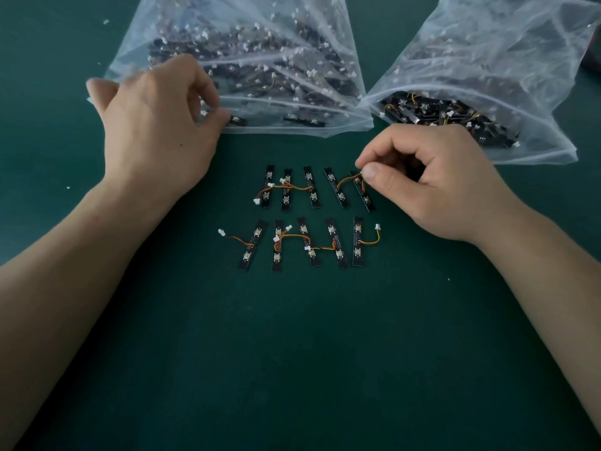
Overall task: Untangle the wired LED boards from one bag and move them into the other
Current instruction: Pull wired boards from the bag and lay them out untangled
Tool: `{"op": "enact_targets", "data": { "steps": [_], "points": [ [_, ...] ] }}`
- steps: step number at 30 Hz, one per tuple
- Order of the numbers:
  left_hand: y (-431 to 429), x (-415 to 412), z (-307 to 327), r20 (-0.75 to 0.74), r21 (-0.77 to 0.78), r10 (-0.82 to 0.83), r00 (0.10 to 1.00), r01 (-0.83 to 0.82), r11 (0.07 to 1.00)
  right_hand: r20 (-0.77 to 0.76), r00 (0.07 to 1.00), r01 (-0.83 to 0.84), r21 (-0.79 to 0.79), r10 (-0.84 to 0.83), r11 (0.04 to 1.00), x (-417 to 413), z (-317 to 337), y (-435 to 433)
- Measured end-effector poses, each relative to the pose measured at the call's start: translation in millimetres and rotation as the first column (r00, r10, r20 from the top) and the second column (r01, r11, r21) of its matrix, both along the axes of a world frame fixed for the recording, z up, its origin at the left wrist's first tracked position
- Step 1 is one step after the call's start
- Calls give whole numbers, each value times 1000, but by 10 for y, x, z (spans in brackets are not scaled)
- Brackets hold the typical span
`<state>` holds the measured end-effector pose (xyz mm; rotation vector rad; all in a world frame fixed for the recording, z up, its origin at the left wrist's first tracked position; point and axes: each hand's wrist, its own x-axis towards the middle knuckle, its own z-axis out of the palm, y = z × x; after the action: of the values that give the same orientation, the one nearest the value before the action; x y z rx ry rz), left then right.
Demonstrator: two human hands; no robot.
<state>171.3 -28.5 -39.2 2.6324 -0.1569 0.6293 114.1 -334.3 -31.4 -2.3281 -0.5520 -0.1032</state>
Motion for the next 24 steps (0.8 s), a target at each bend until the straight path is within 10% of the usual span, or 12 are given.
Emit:
{"op": "enact_targets", "data": {
  "steps": [11,24],
  "points": [
    [-73,-110,25,-75,-234,-152,986,130,963,35,999,18,13,-19,1000,-8,-7,-4],
    [-100,-292,119,-212,10,-307,928,316,949,10,992,122,-190,-123,974,56,14,-167]
  ]
}}
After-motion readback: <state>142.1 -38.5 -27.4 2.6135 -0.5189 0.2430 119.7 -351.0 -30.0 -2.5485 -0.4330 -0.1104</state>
